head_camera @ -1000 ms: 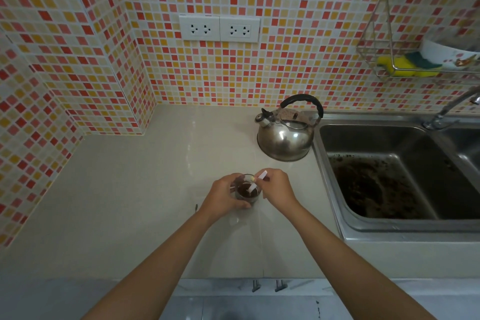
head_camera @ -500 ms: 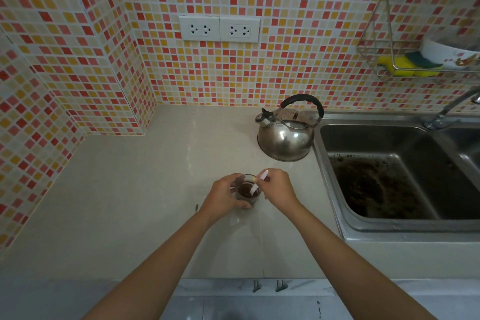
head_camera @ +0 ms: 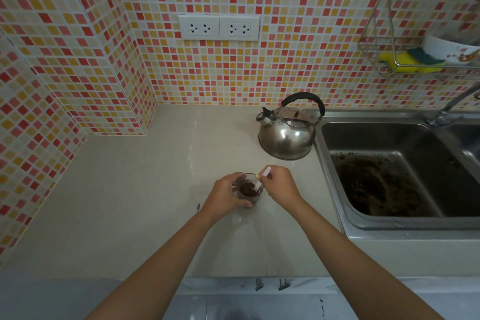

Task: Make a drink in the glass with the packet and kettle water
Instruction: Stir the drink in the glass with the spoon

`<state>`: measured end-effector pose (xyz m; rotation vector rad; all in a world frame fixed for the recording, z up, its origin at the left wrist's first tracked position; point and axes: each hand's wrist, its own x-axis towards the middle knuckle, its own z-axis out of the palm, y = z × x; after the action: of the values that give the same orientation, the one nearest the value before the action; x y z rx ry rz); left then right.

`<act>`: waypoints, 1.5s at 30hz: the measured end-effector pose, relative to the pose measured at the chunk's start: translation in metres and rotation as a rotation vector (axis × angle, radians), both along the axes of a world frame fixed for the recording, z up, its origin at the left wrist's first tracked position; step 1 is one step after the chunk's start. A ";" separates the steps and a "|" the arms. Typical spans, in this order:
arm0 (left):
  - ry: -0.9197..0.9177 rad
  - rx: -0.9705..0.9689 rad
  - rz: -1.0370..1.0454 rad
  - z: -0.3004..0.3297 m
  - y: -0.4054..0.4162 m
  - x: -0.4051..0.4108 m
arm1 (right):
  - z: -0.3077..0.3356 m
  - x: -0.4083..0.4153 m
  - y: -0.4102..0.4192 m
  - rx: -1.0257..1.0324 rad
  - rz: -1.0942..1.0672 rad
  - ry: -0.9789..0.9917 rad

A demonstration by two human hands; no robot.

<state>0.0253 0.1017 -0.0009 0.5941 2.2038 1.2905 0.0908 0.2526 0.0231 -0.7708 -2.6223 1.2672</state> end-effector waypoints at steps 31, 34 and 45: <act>0.015 -0.030 -0.015 0.002 0.000 0.000 | -0.001 0.008 -0.004 -0.012 -0.049 0.043; 0.013 -0.016 -0.013 0.000 0.000 0.000 | 0.002 0.004 -0.006 -0.035 -0.024 0.014; 0.030 -0.027 -0.020 0.001 0.000 0.000 | 0.005 0.002 -0.010 -0.020 0.027 0.020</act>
<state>0.0258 0.1019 -0.0003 0.6270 2.2304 1.2472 0.0927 0.2424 0.0280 -0.7244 -2.6163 1.3037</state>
